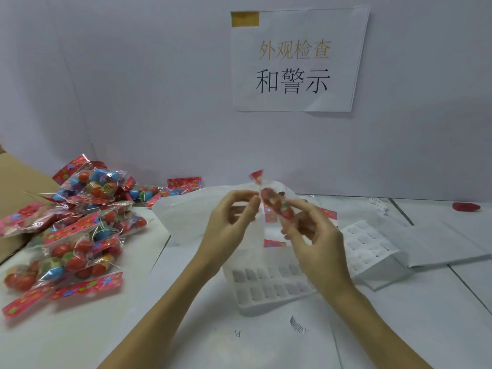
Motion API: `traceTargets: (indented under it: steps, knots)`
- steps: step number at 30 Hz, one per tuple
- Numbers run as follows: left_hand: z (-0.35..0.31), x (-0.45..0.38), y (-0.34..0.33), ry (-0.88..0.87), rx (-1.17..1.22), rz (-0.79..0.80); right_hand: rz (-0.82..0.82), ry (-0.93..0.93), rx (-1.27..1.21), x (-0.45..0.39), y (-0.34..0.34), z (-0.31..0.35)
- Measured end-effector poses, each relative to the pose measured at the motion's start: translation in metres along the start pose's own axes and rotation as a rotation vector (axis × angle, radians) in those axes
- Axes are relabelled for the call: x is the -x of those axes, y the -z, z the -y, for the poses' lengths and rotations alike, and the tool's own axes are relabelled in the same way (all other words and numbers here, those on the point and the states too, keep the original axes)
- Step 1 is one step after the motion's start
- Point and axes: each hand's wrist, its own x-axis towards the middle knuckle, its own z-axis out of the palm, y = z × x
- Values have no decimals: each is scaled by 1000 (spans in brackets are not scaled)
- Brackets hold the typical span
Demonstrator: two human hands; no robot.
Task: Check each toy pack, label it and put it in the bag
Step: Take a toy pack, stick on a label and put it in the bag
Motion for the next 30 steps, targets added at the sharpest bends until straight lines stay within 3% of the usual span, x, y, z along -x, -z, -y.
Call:
traceTargets:
  steps: [2, 5, 10, 14, 19, 22, 24, 30]
  knots:
    - [1, 3, -4, 94, 145, 37, 167, 94, 90, 4, -5, -3]
    - [3, 0, 0, 118, 198, -35, 342, 119, 92, 6, -8, -4]
    - [2, -3, 9, 269, 488, -3, 99, 119, 132, -1, 0, 2]
    - [-1, 0, 5, 159, 415, 38, 105, 165, 201, 4, -3, 3]
    - [0, 0, 12, -12, 174, 266, 178, -193, 41, 0, -3, 2]
    - [4, -2, 9, -107, -70, 193, 223, -383, -295, -10, 7, -3]
    - [8, -1, 7, -67, -138, 126, 294, -513, -529, -12, 13, -3]
    - [11, 0, 4, -7, -85, 80, 259, -609, -542, -14, 19, -6]
